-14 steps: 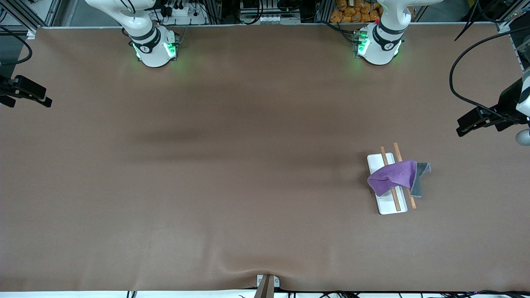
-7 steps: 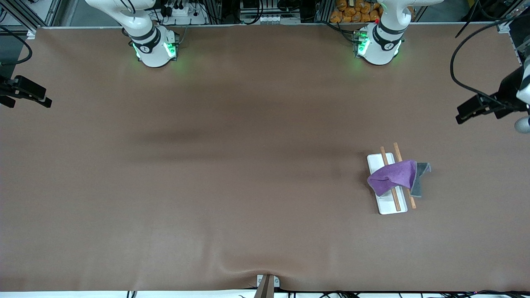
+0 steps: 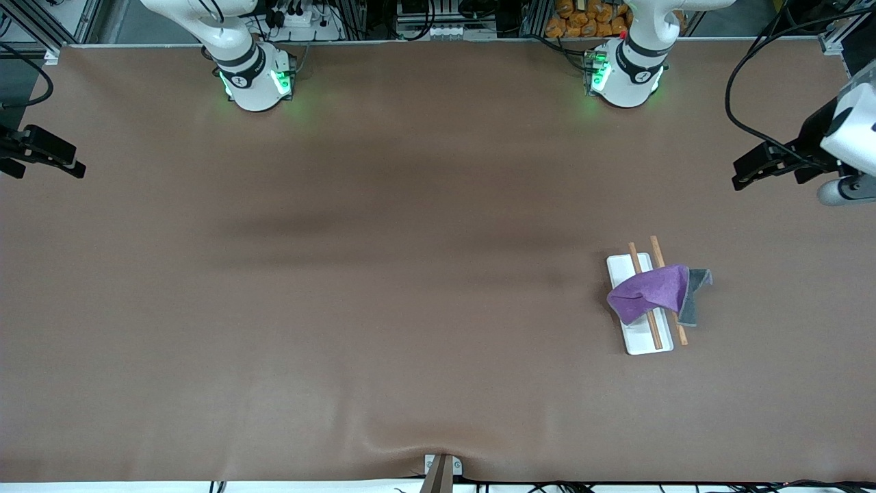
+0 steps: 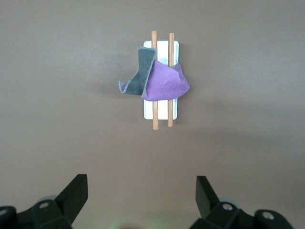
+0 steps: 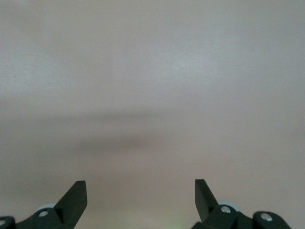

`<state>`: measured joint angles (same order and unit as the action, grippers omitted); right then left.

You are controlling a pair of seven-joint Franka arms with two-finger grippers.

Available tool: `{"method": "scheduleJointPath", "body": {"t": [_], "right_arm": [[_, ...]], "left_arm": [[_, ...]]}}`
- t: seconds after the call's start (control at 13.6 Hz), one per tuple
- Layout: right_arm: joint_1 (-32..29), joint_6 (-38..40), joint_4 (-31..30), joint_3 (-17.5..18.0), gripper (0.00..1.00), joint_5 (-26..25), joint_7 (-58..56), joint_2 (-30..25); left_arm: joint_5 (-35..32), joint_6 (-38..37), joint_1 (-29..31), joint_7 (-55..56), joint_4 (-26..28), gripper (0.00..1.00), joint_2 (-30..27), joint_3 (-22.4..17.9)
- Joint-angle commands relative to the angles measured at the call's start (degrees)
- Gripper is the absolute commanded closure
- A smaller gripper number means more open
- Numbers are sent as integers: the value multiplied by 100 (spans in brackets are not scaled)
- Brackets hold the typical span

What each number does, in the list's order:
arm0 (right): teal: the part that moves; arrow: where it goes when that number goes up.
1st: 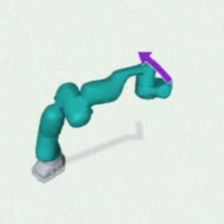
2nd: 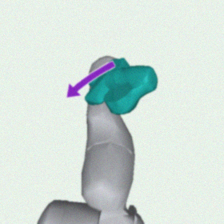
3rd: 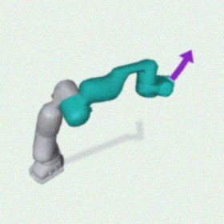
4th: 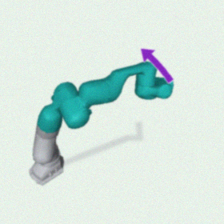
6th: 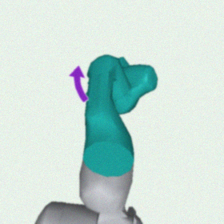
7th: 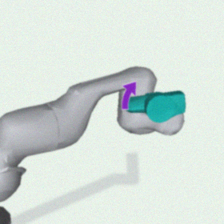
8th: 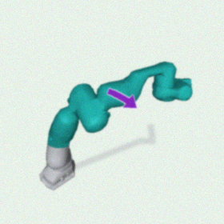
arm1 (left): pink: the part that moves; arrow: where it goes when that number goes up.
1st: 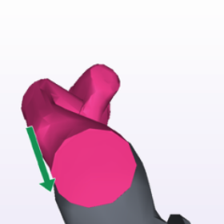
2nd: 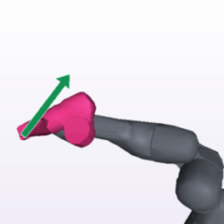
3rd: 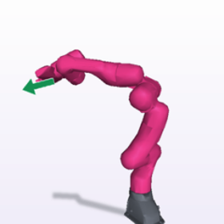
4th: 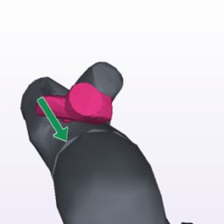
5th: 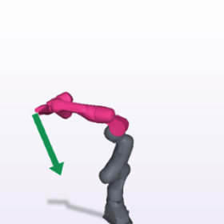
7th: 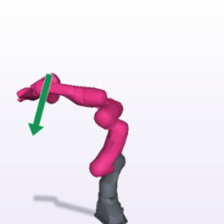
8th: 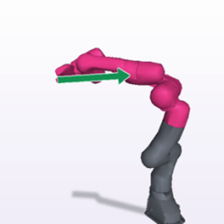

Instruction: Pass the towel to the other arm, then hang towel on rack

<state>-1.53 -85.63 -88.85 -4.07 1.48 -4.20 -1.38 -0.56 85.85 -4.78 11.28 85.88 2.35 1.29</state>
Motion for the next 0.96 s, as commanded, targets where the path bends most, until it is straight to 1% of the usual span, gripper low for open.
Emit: {"method": "scheduleJointPath", "body": {"t": [0.0,0.15,0.3,0.52,0.66,0.89], "right_arm": [[65,20,61,-33,0,-96,25,-20],[65,20,61,-33,0,-96,25,-20],[74,20,61,-24,0,-96,25,-20],[74,11,61,-24,0,-96,25,-11],[74,11,61,-24,0,-96,25,-11],[74,11,61,-24,0,-96,25,-11]], "left_arm": [[109,19,-76,-143,306,0,-287,-129],[100,28,-58,-134,438,0,-393,-129],[74,20,-50,-143,368,0,-384,-172],[47,-33,-58,-143,263,0,-384,-374],[100,-156,-58,-126,88,0,-375,-375],[74,-244,-76,-117,52,0,-393,-375]]}}
